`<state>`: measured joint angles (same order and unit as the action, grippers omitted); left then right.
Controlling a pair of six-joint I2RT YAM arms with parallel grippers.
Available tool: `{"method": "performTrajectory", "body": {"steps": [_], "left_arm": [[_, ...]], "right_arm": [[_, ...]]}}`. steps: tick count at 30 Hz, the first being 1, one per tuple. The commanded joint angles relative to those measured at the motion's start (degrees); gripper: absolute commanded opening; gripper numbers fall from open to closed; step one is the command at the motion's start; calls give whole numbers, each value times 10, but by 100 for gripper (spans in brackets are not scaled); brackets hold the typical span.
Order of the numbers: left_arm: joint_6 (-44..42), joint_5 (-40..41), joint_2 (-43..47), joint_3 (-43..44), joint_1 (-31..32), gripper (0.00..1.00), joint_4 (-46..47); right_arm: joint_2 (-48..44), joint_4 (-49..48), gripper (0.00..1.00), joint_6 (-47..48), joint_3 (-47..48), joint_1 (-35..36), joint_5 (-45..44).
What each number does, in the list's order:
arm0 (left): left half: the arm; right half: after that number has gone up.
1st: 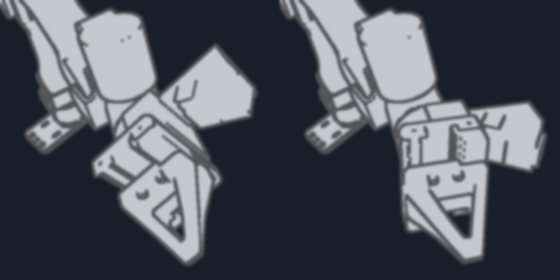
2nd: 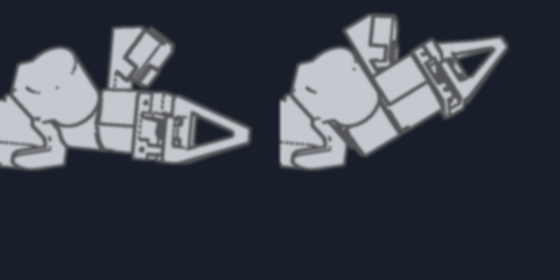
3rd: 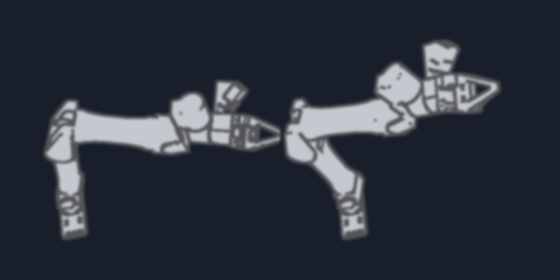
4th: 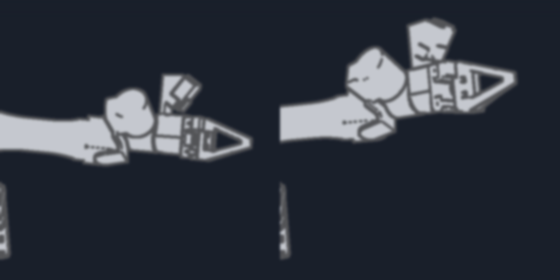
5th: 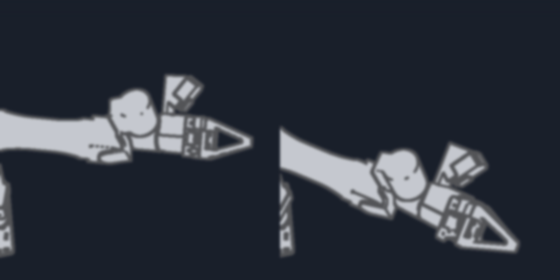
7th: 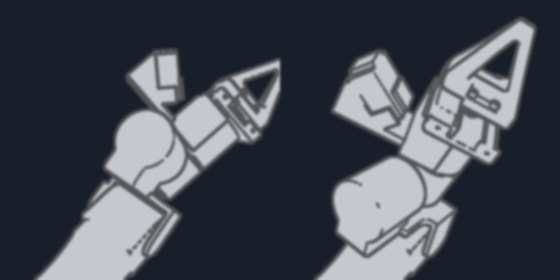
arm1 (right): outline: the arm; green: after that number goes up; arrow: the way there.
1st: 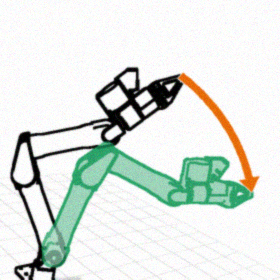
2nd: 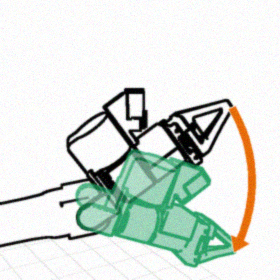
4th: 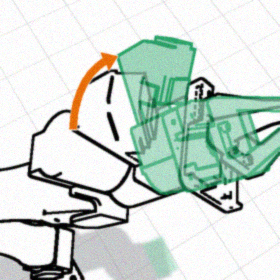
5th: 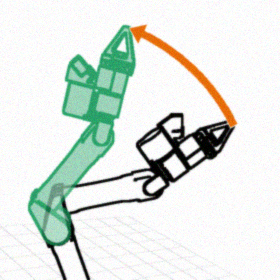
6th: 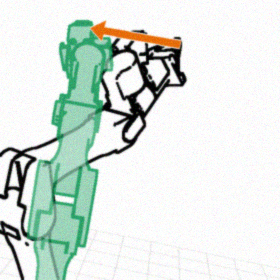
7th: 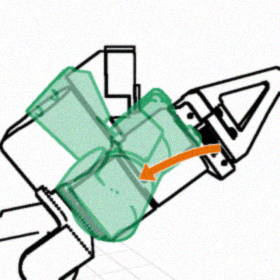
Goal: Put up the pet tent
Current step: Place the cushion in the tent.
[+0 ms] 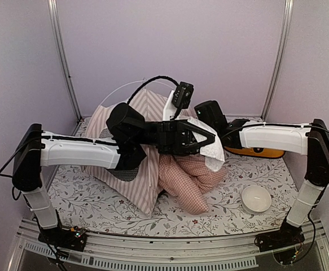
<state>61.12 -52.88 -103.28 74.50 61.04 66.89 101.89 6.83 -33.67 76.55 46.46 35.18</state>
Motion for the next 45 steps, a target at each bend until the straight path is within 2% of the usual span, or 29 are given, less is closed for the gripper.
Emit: {"method": "performTrajectory", "body": {"steps": [1,6,11,16,20,27,31,36,45], "left_arm": [[44,-37,-15,15,16,0,80],[75,-50,-20,10,22,0,121],[57,-37,0,-26,19,0,116],[23,50,45,-127,-17,0,105],[11,139,78,-197,-51,0,104],[-34,255,130,-258,-76,0,53],[-66,332,167,-283,-79,0,-11],[-98,417,197,-271,-78,0,-188],[-116,511,193,-250,-64,0,-373]], "right_arm": [[-42,-28,5,-52,-11,-9,-31],[5,-43,5,-98,-1,-13,-100],[84,-28,12,-94,36,-9,-126],[65,-108,42,-96,-39,6,-125],[33,-119,62,-64,-62,24,-154],[-25,-159,83,-26,-135,40,-186],[-61,-184,89,-1,-177,44,-206],[-100,-214,90,20,-227,46,-225],[-153,-287,93,40,-290,53,-214]]}}
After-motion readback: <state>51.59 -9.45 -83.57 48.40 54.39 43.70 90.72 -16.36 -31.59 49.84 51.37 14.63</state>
